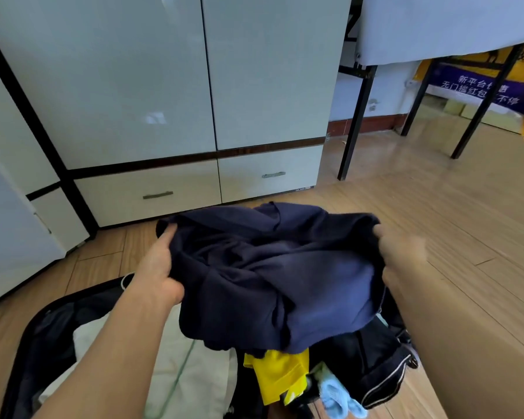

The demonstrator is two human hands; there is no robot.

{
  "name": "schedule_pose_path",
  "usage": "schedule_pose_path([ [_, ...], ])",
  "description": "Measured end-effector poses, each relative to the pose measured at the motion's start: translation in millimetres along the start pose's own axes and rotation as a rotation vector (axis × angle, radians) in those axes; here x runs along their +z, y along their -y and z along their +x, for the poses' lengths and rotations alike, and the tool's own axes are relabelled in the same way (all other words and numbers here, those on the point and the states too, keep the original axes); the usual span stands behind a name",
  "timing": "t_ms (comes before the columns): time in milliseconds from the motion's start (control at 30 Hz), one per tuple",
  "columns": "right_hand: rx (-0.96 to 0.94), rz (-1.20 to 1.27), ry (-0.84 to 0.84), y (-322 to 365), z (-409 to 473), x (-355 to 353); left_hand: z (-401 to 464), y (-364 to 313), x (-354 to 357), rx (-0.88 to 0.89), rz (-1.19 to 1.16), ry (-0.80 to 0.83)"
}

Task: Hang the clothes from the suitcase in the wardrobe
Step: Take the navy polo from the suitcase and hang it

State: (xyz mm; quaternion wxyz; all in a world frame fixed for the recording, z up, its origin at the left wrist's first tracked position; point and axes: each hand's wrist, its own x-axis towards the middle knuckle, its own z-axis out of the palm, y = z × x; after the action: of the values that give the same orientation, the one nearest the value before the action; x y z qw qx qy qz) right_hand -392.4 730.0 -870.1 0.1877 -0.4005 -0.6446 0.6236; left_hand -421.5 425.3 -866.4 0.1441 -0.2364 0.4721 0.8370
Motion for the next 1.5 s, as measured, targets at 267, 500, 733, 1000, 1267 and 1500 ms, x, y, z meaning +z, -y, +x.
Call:
schedule_pose_path([
  [267, -0.555, -0.881, 0.893, -14.1, -77.2, 66.1, -18.9, 10.5, 39.1, 0.027, -0.006, 0.183],
  [500, -0.612, -0.745, 0.186, -3.8, -42.9, 40.0, 15.1, -12.0, -12.3, 0.171, 0.027, -0.151],
  [733, 0.022, 0.498, 0.285, 74.2, -36.4, 15.3, 20.6, 9.9, 1.3, 0.550, 0.688, -0.309],
  [1000, -0.099, 0.417, 0.586, 91.2, -72.7, 24.7, -6.5, 64.6, 64.9, 0.754, 1.155, 0.346],
  [1267, -0.382, -0.264, -0.219, 48.0, -26.8, -5.0, 20.3, 17.1, 33.4, 0.309, 0.478, -0.089],
  [1500, -0.577, -0.507, 0.920, 41.9, -92.2, 38.2, -22.1, 6.1, 73.9, 0.064, -0.052, 0.109],
])
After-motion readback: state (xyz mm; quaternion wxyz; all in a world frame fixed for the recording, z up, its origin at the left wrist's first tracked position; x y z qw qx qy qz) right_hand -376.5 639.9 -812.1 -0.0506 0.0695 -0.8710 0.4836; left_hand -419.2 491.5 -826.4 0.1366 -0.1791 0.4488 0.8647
